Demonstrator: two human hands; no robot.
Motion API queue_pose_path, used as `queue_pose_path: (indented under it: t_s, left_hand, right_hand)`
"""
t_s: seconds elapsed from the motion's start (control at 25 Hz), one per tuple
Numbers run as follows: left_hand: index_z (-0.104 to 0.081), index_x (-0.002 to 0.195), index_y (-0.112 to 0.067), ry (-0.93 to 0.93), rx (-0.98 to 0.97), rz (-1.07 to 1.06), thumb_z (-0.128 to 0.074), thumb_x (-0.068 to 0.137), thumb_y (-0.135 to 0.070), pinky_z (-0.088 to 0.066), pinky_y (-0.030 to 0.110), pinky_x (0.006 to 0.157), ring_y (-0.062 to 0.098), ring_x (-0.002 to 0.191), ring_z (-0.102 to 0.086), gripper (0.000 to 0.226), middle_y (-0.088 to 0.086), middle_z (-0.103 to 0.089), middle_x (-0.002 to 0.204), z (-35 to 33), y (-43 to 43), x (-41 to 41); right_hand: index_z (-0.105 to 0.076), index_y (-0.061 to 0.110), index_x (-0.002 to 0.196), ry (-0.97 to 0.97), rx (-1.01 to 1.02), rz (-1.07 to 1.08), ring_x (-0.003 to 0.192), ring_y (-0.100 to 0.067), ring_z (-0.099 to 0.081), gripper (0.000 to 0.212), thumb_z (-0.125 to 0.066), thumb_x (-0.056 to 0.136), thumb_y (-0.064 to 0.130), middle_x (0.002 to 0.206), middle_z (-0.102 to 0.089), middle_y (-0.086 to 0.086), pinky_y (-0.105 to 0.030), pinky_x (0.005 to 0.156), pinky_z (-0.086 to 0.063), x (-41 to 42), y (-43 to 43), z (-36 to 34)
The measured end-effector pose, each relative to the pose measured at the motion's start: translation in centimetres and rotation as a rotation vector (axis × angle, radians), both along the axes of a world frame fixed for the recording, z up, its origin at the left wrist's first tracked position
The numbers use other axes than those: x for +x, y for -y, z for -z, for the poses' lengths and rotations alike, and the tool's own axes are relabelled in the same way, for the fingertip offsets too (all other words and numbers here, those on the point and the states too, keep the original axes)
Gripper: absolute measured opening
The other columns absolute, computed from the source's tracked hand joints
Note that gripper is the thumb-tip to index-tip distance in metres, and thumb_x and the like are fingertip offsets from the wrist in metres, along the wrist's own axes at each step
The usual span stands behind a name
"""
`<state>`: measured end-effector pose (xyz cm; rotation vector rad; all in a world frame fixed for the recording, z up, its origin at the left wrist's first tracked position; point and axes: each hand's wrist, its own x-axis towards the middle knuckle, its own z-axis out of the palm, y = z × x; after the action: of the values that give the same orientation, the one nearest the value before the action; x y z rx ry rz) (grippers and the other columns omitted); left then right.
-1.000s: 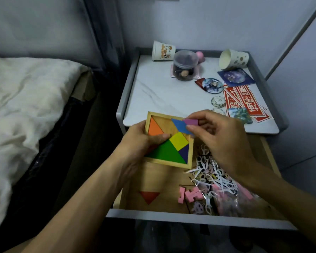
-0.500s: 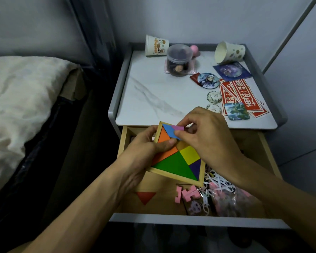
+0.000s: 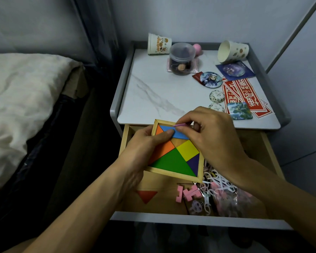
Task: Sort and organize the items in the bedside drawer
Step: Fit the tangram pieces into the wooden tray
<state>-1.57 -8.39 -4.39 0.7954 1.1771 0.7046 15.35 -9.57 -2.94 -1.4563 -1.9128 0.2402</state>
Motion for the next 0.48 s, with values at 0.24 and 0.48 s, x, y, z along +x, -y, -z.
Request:
queue_pose_path:
  t_s: [0.24,0.48]
  left_hand:
    - [-0.073,0.106,-0.011,-0.007,-0.007,-0.094,-0.065,0.091,-0.023,-0.055,0.046,0.091,0.034,0.095,-0.07,0.021,0.013,-0.075,0.097,0.01,-0.11,-0.17]
    - [-0.072,0.108,-0.01,-0.02,-0.013,-0.072,-0.065,0.091,-0.026,-0.057,0.043,0.087,0.031,0.09,-0.07,0.024,0.016,-0.074,0.1,0.04,-0.03,-0.21]
  right_hand:
    - [-0.075,0.01,0.107,0.074,0.104,-0.176,0.083,-0.012,-0.066,0.021,-0.064,0.091,0.019,0.094,-0.07,-0.003,-0.033,0.074,-0.054,0.88,0.13,-0.19]
    - [-0.077,0.006,0.091,0.158,0.192,-0.316,0.081,-0.015,-0.066,0.01,-0.069,0.087,0.011,0.088,-0.071,-0.006,-0.033,0.075,-0.054,1.02,-0.03,0.56]
